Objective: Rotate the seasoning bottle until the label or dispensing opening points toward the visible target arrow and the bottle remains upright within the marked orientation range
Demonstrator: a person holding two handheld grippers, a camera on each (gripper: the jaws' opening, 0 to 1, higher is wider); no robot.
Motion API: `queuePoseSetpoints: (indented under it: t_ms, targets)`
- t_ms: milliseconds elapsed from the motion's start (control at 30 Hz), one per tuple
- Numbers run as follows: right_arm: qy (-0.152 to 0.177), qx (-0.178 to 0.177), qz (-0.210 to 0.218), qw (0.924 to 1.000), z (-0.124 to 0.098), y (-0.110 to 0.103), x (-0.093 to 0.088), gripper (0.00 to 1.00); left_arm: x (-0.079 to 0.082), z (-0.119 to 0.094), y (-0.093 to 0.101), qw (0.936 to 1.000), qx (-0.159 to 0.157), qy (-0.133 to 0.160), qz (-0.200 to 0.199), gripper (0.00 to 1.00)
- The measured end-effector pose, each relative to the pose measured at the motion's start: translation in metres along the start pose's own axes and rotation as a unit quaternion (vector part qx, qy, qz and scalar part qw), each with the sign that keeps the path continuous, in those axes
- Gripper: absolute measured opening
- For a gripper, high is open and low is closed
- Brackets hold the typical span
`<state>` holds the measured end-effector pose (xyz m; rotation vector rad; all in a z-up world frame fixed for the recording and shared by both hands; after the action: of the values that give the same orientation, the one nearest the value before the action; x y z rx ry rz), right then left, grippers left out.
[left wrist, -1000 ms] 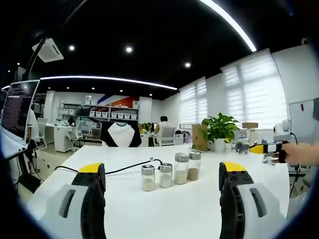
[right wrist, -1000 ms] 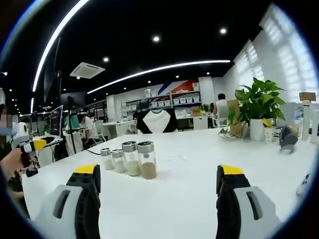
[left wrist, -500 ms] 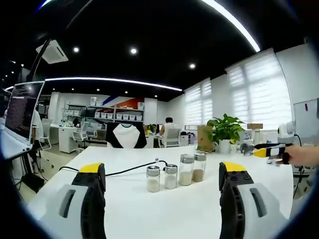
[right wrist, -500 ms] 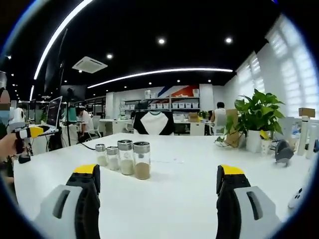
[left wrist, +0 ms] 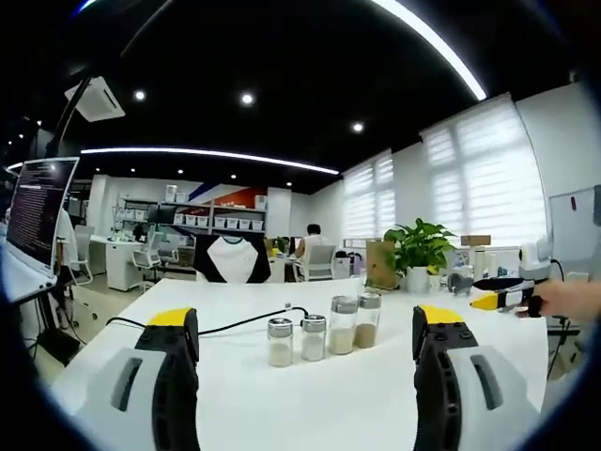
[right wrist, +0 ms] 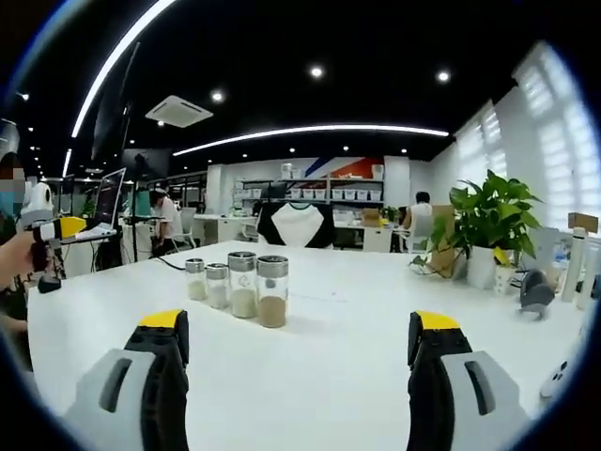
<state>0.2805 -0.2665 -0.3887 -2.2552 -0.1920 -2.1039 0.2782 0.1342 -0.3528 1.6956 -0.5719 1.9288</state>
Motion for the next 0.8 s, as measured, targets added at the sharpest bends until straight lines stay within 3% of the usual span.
queuePoseSetpoints:
  t_ms: [167,400,667,733,800]
  targets:
    - [0.006,0.015,0.034,0.9993,-0.002,0.0,0.0,1.0,0.006,-0.002,-0.001,1.0,0.003,0.005,-0.003,0.95]
    - [-0.001,0.019,0.008,0.9998,-0.004,-0.005,0.001,1.0,0.016,-0.007,0.0,0.9997,0.013,0.019,0.003,0.98]
    - [0.03,0.017,0.023,0.9991,-0.009,-0.005,0.012,1.0,0.017,-0.009,0.004,0.9997,0.017,0.009,0.014,1.0]
    - [0.035,0.013,0.063,0.9973,-0.01,-0.005,0.014,1.0,0.017,-0.01,0.004,0.9997,0.017,0.009,0.013,1.0]
    - [0.06,0.036,0.097,0.9928,-0.012,-0.007,0.019,1.0,0.017,-0.011,0.002,0.9997,0.017,0.013,0.009,1.0]
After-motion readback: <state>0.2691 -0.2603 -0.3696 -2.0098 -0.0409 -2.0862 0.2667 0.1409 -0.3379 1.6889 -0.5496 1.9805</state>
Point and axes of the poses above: the point that each gripper's makers call its tool centre point, and the gripper's own axes: z roughly forward along the fingers, y roughly to its right, x roughly out of its top, the point moved 8 cm from there along -z, roughly backward along the fingers, and after that the axes turned 11 degrees about -x, right-handed, at the moved point
